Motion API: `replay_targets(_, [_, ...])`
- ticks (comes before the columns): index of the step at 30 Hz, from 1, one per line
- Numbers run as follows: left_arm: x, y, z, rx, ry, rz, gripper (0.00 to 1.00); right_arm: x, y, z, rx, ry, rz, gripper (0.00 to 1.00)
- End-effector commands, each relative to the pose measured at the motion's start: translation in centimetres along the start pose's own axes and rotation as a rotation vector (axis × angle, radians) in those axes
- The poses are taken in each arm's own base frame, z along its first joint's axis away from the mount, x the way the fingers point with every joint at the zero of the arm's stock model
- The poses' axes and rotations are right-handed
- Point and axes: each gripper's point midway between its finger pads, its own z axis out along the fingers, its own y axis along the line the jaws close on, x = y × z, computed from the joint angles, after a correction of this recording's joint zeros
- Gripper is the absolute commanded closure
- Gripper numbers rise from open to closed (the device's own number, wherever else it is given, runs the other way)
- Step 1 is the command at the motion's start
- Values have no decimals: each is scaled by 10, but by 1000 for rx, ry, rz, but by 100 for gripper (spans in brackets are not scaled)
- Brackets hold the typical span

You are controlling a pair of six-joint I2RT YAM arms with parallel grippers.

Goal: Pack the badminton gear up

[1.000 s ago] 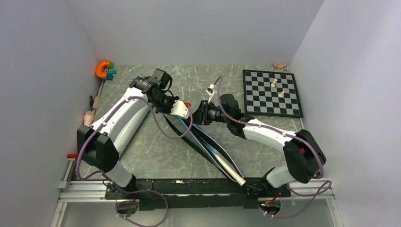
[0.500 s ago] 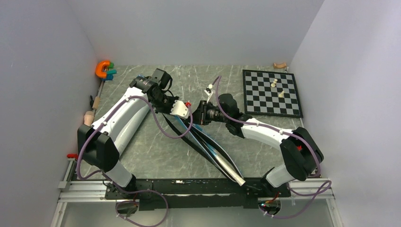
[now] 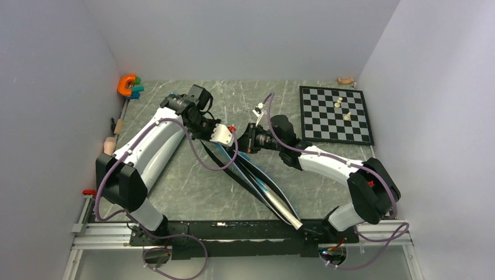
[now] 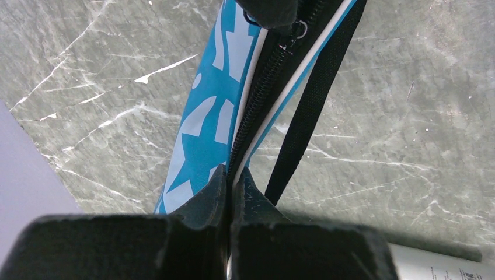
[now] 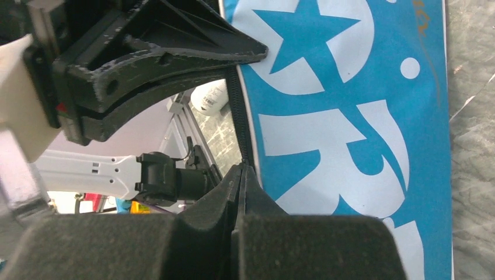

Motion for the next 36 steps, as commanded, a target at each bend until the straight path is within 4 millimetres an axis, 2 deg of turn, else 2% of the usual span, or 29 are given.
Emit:
replay_targets(1, [-3,15,-12,-53,2,12,100,-18,31,-12,-81,-67,-55,100])
replay_targets(6, [0,14,-10,-52,14,9,100,-15,33,-23,-73,-86,-47,100])
replay_targets(17, [1,16,-12,-59,23,5,100,2,20,-44,-5,-100,-20,100])
replay_targets(25, [8,22,-13,-69,32,-8,100,23,7,-82,90,-124,-3,100])
replay_targets(36, [22,41,-10,-96,59,-31,100,49,-10,-137,247,-150,10,100])
